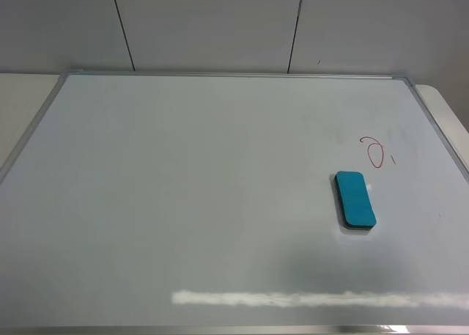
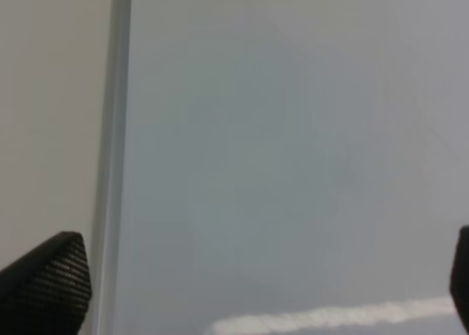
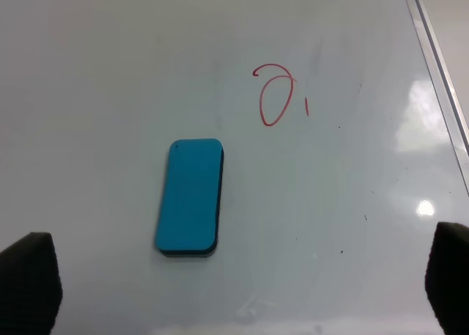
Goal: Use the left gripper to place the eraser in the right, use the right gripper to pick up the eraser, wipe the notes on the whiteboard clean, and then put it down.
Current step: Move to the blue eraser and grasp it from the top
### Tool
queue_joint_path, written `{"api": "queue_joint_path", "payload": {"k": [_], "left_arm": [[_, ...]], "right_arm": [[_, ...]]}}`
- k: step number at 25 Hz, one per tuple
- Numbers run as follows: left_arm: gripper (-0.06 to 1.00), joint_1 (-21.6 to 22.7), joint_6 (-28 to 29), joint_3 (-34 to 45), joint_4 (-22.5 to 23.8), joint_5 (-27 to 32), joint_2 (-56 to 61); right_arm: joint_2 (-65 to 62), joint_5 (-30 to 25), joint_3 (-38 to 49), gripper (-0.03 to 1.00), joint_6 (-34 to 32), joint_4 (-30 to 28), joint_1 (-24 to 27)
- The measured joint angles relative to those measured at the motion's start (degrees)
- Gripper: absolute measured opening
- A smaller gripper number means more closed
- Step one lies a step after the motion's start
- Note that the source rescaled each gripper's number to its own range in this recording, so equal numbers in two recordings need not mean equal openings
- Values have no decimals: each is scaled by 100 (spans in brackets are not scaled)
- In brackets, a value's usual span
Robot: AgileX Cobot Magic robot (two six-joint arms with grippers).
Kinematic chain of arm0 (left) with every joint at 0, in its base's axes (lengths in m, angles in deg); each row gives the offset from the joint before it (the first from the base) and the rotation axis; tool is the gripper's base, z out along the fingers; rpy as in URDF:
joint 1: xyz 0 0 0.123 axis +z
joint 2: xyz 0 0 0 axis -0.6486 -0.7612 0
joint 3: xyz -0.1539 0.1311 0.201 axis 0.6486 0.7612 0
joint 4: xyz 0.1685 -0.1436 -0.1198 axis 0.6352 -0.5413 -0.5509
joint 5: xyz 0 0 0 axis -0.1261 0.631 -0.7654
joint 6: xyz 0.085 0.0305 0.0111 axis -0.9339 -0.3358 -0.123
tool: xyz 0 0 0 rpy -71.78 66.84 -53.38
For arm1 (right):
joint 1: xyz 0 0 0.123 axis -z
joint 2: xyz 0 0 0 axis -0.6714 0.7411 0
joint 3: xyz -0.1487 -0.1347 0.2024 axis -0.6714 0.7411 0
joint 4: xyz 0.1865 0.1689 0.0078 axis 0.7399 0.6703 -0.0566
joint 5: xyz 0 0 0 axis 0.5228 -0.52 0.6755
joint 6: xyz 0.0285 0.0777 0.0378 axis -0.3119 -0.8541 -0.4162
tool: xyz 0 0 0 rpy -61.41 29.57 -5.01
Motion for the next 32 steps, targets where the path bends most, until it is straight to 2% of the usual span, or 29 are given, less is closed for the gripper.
{"api": "queue_joint_path", "payload": {"k": [28,32], "left_arm": [[100,0,0,0,-65,0,0],[100,255,0,0,-65,0,0]], "right_arm": [[0,0,0,100,0,0,0],[0,0,0,100,0,0,0]]}}
